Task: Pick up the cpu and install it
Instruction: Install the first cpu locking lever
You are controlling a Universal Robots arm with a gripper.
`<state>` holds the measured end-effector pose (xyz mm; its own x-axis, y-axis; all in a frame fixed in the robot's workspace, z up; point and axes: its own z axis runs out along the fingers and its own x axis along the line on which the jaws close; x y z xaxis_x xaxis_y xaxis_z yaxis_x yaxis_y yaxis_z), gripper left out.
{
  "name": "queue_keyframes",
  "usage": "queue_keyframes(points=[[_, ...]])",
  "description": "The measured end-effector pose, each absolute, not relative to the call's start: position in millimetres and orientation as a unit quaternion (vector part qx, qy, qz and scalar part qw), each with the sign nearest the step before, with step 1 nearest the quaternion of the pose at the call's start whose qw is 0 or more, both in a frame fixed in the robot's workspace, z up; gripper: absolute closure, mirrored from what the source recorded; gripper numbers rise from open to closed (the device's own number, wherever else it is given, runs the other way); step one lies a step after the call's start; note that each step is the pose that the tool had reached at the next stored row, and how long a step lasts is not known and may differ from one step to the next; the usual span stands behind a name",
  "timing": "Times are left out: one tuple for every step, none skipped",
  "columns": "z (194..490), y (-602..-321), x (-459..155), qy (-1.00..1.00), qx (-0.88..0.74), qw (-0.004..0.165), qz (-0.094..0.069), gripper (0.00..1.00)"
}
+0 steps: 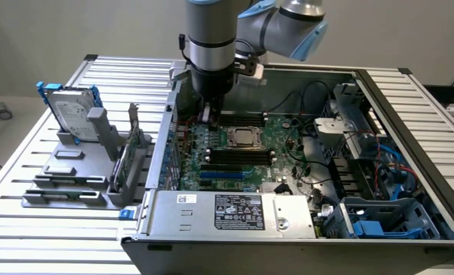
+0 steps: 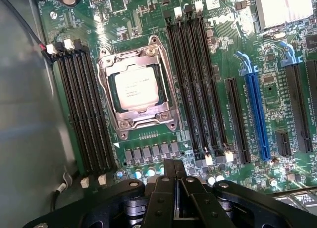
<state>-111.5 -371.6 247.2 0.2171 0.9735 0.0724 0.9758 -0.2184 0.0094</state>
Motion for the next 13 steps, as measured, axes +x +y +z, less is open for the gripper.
queue_keyframes(points=[[247.3,-371.0,-111.5,-0.628,-0.778,0.017,-0.029,0.89],[247.3,-370.3,-111.6,-0.631,-0.775,0.015,-0.028,0.89],[247.2,-369.6,-111.6,-0.634,-0.773,0.014,-0.026,0.89],[247.2,-368.9,-111.6,-0.637,-0.77,0.012,-0.025,0.89],[247.3,-368.2,-111.7,-0.64,-0.768,0.01,-0.023,0.89],[247.3,-367.5,-111.7,-0.643,-0.766,0.009,-0.022,0.89],[247.3,-366.8,-111.7,-0.645,-0.764,0.007,-0.021,0.89],[247.3,-366.0,-111.7,-0.648,-0.761,0.006,-0.02,0.89],[247.4,-365.2,-111.7,-0.651,-0.759,0.005,-0.019,0.89],[247.4,-364.7,-111.7,-0.653,-0.757,0.005,-0.018,0.89],[247.6,-364.3,-111.7,-0.657,-0.754,0.005,-0.018,0.89],[247.6,-364.1,-111.6,-0.659,-0.752,0.005,-0.018,0.89],[247.6,-364.1,-111.6,-0.66,-0.751,0.005,-0.018,0.89]])
